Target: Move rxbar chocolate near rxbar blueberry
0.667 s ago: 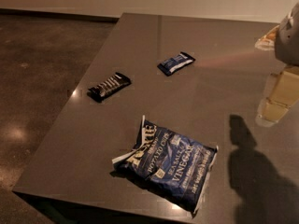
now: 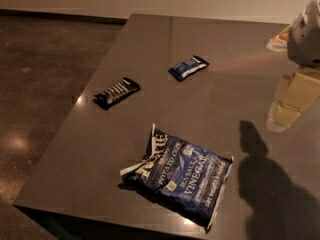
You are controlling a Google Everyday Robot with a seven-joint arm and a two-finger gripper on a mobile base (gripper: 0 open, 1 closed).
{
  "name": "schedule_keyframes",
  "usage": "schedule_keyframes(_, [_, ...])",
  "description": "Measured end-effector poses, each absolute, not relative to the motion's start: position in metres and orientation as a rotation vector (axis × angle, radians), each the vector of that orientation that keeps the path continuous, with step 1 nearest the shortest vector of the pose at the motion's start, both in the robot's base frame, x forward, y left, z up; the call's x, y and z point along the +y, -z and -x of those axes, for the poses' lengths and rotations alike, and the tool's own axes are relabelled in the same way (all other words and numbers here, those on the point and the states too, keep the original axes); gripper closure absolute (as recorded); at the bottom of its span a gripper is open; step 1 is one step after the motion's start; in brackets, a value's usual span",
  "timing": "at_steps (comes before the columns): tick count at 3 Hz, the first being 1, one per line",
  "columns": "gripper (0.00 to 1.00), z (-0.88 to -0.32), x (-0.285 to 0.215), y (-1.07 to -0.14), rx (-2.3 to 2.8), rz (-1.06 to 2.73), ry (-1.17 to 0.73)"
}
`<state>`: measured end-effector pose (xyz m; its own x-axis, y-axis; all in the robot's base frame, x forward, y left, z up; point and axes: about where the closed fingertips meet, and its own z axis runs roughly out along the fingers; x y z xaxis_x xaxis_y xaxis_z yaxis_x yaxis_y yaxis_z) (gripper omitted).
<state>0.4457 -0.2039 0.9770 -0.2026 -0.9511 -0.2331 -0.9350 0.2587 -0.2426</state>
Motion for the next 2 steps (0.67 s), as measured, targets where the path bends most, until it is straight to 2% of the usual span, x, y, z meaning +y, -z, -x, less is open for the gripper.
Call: schedule_keyframes(2, [0.00,-0.486,-0.135,-0.969,2.073,1.794,-0.061])
